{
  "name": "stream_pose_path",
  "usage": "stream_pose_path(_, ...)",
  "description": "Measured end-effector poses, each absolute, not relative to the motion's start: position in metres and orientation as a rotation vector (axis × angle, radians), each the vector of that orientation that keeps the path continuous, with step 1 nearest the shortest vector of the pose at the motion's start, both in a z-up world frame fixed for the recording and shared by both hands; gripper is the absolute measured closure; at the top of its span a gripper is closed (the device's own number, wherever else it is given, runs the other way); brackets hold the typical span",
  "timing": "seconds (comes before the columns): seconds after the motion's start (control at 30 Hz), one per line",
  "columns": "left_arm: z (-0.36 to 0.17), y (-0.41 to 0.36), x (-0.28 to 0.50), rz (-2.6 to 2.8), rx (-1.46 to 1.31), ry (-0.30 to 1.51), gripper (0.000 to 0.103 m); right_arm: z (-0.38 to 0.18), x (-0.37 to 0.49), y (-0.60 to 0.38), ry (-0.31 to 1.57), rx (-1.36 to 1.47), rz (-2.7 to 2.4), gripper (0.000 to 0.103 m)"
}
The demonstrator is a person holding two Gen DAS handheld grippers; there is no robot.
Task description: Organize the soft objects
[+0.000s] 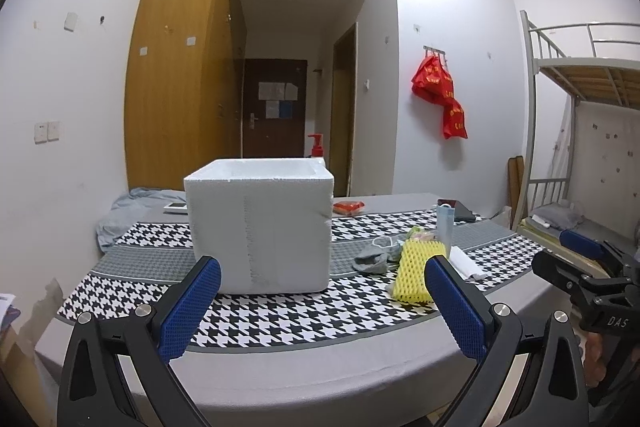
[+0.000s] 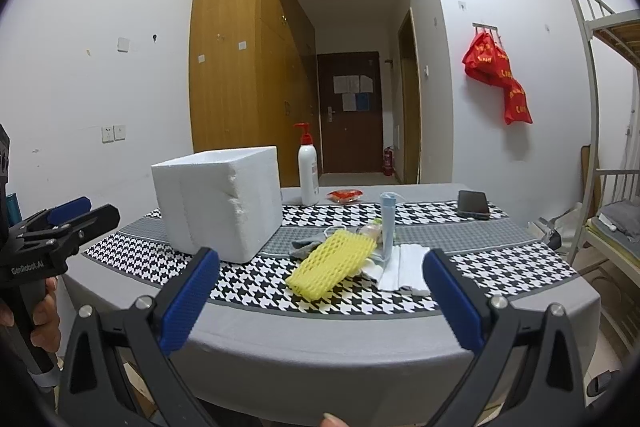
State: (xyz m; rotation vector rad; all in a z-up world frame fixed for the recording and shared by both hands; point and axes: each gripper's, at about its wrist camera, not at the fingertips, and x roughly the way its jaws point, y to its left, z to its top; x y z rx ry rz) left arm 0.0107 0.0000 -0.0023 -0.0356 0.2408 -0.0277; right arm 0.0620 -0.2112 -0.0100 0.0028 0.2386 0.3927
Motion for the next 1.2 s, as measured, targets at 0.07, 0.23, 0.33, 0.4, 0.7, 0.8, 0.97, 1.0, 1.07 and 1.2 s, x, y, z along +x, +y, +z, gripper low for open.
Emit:
stream_pose_path(0.07, -0.003, -0.001, 0.015, -0.035, -0.036, 0.252, 0.001, -0.010, 0.063, -0.211, 0.241, 0.001, 0.392, 0.000)
stream_pose_path(0.23, -0.004, -0.002, 0.024, -0.044, -0.039, 0.265, 0.001, -0.010, 0.071, -0.213, 0.252, 0.007, 0.384, 0.000)
stream_pose_path(0.33, -0.004, -0.001, 0.026, -0.043, -0.041, 0.264, 0.001, -0.010, 0.075, -0.215, 0.256, 0.011, 0.382, 0.000)
stream_pose_path(0.4, -0.005, -0.002, 0.026, -0.044, -0.043, 0.263, 0.001, -0.010, 0.079, -0.216, 0.263, 0.013, 0.380, 0.000)
stream_pose_path(0.7, -0.008, -0.012, 0.042, -0.077, -0.010, 0.290, 0.001, -0.012, 0.088, -0.218, 0.276, 0.011, 0.363, 0.000)
stream_pose_path(0.8, -0.010, -0.016, 0.051, -0.096, 0.000, 0.305, 0.001, -0.014, 0.095, -0.219, 0.289, 0.003, 0.349, 0.000)
stream_pose_path(0.97, -0.015, -0.024, 0.068, -0.129, 0.013, 0.346, 0.001, -0.020, 0.109, -0.225, 0.315, 0.005, 0.329, 0.000)
stream_pose_path(1.0, -0.016, -0.025, 0.071, -0.135, 0.014, 0.353, 0.001, -0.021, 0.113, -0.227, 0.322, 0.006, 0.320, 0.000)
stream_pose_path(1.07, -0.019, -0.028, 0.078, -0.146, 0.018, 0.366, 0.001, -0.023, 0.117, -0.230, 0.332, 0.013, 0.315, 0.000)
stream_pose_path(1.2, -0.021, -0.035, 0.088, -0.172, 0.033, 0.390, 0.001, -0.026, 0.127, -0.233, 0.350, 0.016, 0.304, 0.000)
